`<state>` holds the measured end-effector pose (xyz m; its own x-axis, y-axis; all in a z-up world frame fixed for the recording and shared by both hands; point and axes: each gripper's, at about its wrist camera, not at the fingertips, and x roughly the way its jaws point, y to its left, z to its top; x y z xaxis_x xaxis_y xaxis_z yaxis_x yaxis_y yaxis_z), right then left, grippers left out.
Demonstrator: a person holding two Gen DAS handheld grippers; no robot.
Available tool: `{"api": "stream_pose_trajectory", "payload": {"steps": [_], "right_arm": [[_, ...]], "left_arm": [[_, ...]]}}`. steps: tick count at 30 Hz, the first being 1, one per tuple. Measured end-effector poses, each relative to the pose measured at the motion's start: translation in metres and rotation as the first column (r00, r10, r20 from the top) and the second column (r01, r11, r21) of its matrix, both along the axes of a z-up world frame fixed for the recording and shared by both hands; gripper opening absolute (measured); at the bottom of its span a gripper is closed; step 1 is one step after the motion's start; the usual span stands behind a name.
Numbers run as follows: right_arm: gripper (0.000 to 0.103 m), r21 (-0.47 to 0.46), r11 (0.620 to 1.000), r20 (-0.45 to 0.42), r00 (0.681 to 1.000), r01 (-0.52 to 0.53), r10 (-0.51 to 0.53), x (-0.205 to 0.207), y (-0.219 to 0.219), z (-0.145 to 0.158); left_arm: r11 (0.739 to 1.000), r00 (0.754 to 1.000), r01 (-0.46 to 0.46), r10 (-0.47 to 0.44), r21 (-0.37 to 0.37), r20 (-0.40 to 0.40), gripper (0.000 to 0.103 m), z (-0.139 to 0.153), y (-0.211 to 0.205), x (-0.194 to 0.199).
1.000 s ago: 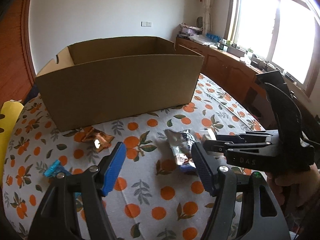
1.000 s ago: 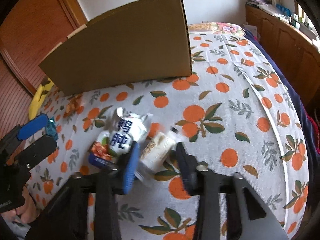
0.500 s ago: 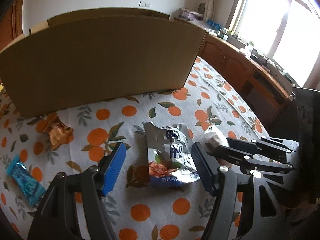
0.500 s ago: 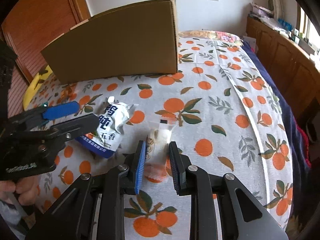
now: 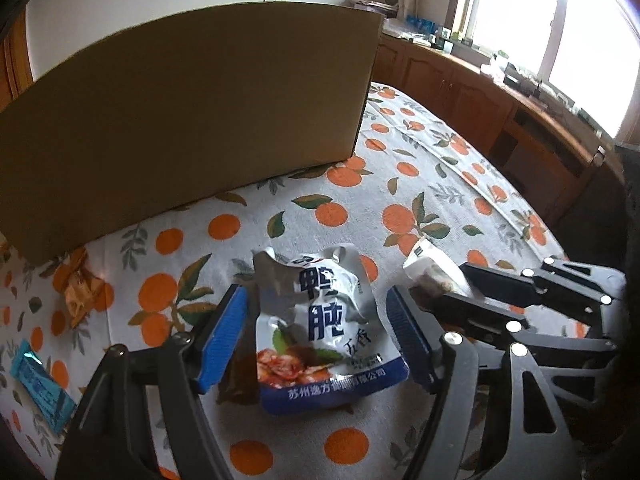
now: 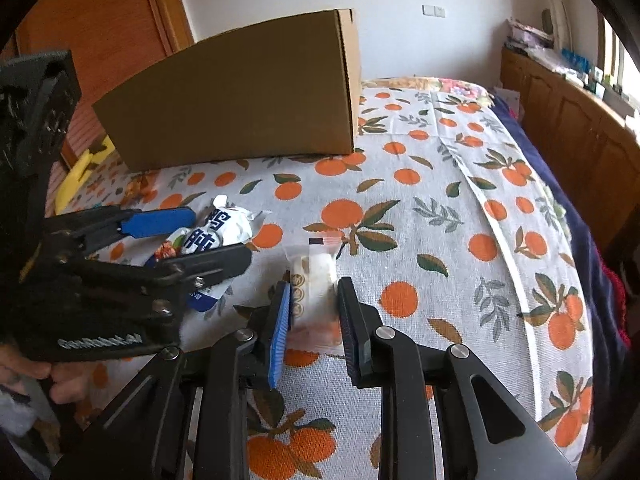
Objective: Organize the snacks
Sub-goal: 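Grasp the white duck-neck snack bag with the left tool while the right tool grasps the white bar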
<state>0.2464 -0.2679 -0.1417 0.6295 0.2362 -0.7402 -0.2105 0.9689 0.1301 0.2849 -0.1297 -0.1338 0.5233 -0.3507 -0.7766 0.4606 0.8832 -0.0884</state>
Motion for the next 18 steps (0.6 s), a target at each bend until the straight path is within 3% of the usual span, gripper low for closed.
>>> {"api": "stream_pose_trajectory", "payload": {"steps": [3, 18], "right_arm": [[0.021, 0.02, 1.0, 0.002, 1.0, -0.002, 0.002, -0.0001, -0.0021, -0.0004], [0.021, 0.038, 0.999, 0.004, 1.0, 0.001, -0.001, -0.001, -0.0048, -0.0006]], "left_arm": [[0.998, 0.999, -0.004, 0.002, 0.069, 0.037, 0.074, -0.0034, -0.0087, -0.002], [0.997, 0.999, -0.023, 0.02, 0.074, 0.032, 0.079, -0.0043, -0.0064, -0.0019]]}}
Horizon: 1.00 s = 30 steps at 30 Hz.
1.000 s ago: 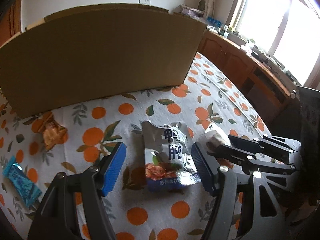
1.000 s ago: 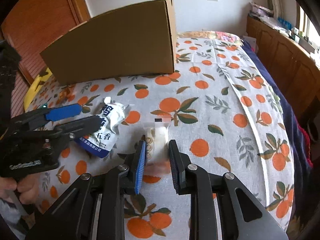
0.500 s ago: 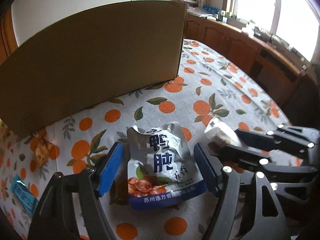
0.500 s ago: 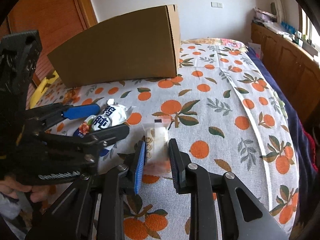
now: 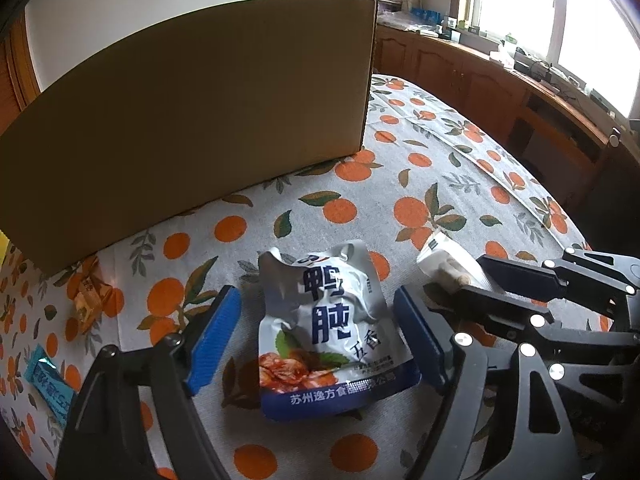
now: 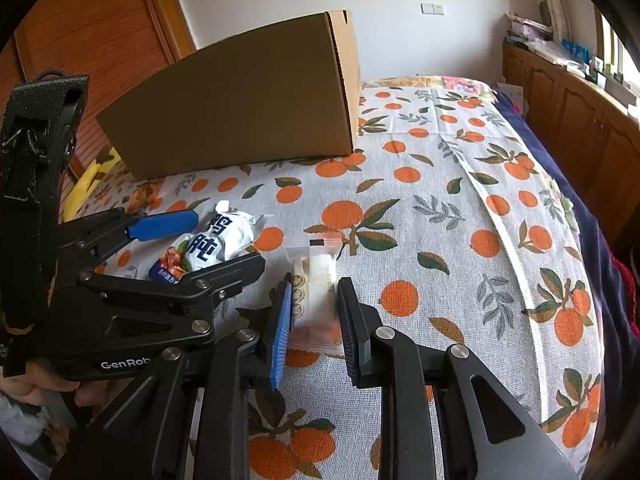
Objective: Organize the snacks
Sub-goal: 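Grasp the white duck-neck snack bag with the left tool while the right tool grasps the white bar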
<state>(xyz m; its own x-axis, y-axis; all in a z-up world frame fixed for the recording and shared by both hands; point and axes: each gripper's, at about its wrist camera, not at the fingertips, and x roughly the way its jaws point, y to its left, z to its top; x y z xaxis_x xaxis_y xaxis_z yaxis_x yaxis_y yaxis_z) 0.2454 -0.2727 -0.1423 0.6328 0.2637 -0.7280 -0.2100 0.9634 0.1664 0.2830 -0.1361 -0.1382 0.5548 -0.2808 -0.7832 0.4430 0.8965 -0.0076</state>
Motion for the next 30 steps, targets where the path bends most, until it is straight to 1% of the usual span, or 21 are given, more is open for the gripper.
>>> {"api": "stream_pose_trajectory", "payload": {"steps": [4, 7, 16, 30], "right_arm": [[0.021, -0.014, 1.0, 0.003, 1.0, 0.0, 0.0, 0.0, 0.002, 0.0], [0.021, -0.014, 1.0, 0.003, 1.0, 0.0, 0.0, 0.0, 0.003, 0.0], [0.021, -0.023, 1.0, 0.005, 1.0, -0.001, 0.001, 0.001, 0.004, -0.001], [0.02, -0.067, 0.998, 0.019, 1.0, 0.01, -0.009, -0.001, 0.009, -0.002]], "left_arm": [[1.0, 1.0, 0.001, -0.001, -0.007, -0.001, 0.075, 0.0, 0.003, -0.004], [1.0, 1.0, -0.007, 0.007, -0.013, 0.007, 0.061, 0.002, 0.006, -0.008], [0.999, 1.0, -0.021, 0.02, -0.04, -0.018, 0.06, 0.007, 0.017, -0.016], [0.997, 0.998, -0.037, 0.04, -0.066, 0.039, 0.06, 0.032, 0.037, -0.033]]}}
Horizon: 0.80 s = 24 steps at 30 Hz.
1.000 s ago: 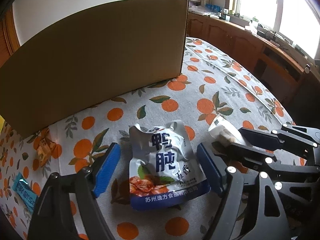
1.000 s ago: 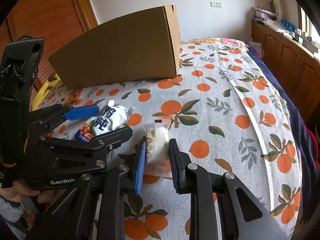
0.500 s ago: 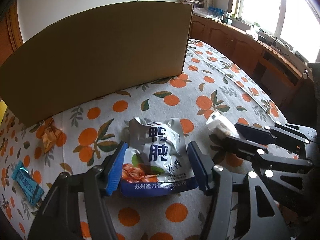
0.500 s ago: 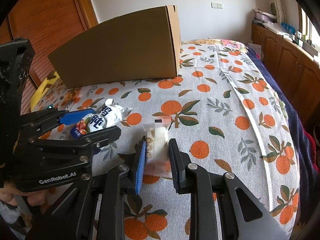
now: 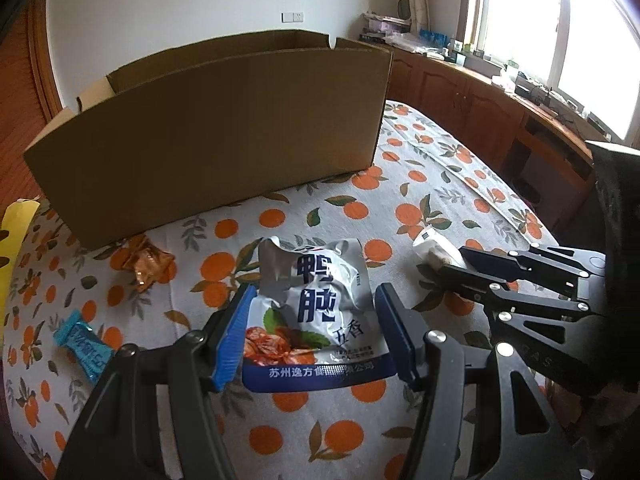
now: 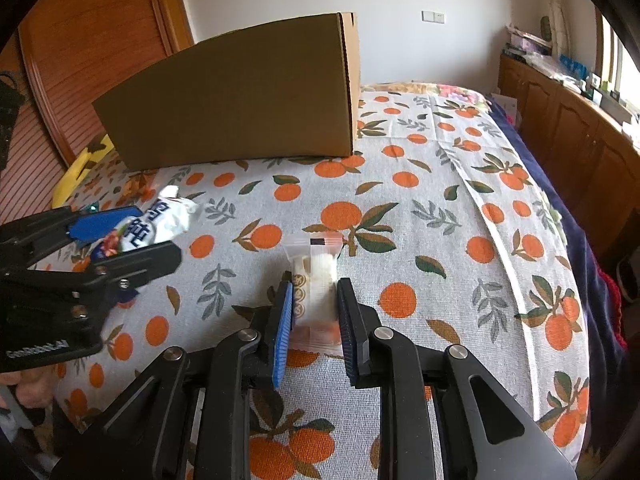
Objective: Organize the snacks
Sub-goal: 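Grasp the white duck-neck snack bag with the left tool while the right tool grasps the white bar, then carry the snack bag and white bar into the box and open both tools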
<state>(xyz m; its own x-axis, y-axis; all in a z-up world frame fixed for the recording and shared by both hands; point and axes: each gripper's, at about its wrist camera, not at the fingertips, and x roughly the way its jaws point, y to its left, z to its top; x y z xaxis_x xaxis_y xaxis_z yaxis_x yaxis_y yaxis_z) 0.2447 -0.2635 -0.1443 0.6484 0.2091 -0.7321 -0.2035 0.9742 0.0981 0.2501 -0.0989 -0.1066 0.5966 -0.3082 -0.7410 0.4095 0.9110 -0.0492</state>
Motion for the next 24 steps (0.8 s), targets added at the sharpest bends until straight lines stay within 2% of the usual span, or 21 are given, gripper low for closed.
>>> {"api": "stream_pose_trajectory", "payload": {"steps": [12, 24], "right_arm": [[0.019, -0.022, 0.999, -0.02, 0.999, 0.034, -0.035, -0.002, -0.005, 0.01], [0.019, -0.004, 1.0, 0.07, 0.997, 0.027, -0.027, -0.037, 0.003, 0.067]], "left_arm": [[0.999, 0.998, -0.004, 0.006, -0.037, 0.058, 0.06, 0.026, 0.015, -0.017], [0.996, 0.993, 0.026, -0.015, -0.09, 0.118, 0.06, 0.047, 0.028, -0.027]]}}
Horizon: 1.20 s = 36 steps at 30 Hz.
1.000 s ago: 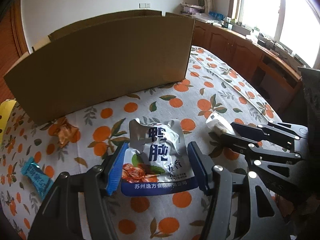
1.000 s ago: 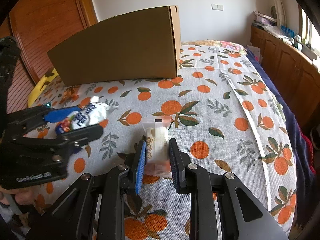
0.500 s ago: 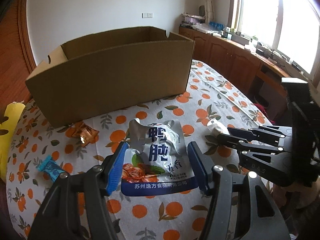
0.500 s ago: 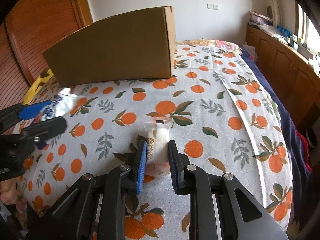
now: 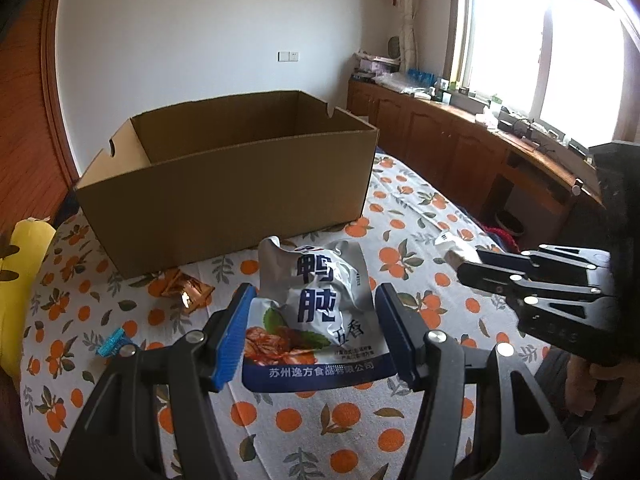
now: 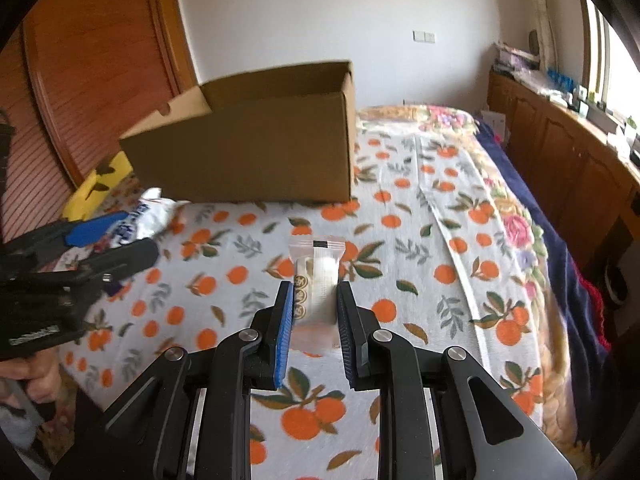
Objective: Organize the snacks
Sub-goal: 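Carry the snack bag and white bar into the box and open both tools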
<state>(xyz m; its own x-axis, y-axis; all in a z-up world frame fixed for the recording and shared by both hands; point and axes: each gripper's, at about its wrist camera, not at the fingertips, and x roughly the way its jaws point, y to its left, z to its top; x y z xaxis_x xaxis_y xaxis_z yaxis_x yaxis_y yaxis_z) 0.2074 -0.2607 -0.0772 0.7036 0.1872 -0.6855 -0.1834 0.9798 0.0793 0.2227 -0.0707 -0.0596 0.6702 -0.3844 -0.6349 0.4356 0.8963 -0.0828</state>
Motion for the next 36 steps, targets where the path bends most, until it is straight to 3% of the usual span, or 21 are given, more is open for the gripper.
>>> {"api": "stream_pose_trajectory", "payload": {"steps": [16, 29, 36], "right_arm": [[0.019, -0.007, 0.997, 0.085, 0.993, -0.08, 0.08, 0.005, 0.041, 0.047], [0.019, -0.042, 0.986, 0.125, 0.978, -0.163, 0.167, 0.059, 0.068, 0.071], [0.019, -0.068, 0.984, 0.19, 0.966, -0.166, 0.176, 0.096, 0.074, 0.084]], "left_arm": [[0.999, 0.999, -0.022, 0.023, -0.036, 0.036, 0.06, 0.018, 0.034, 0.021], [0.996, 0.992, -0.067, 0.072, -0.057, 0.103, 0.06, 0.049, 0.058, 0.08], [0.994, 0.986, -0.094, 0.101, -0.056, 0.134, 0.06, 0.056, 0.063, 0.125]]}}
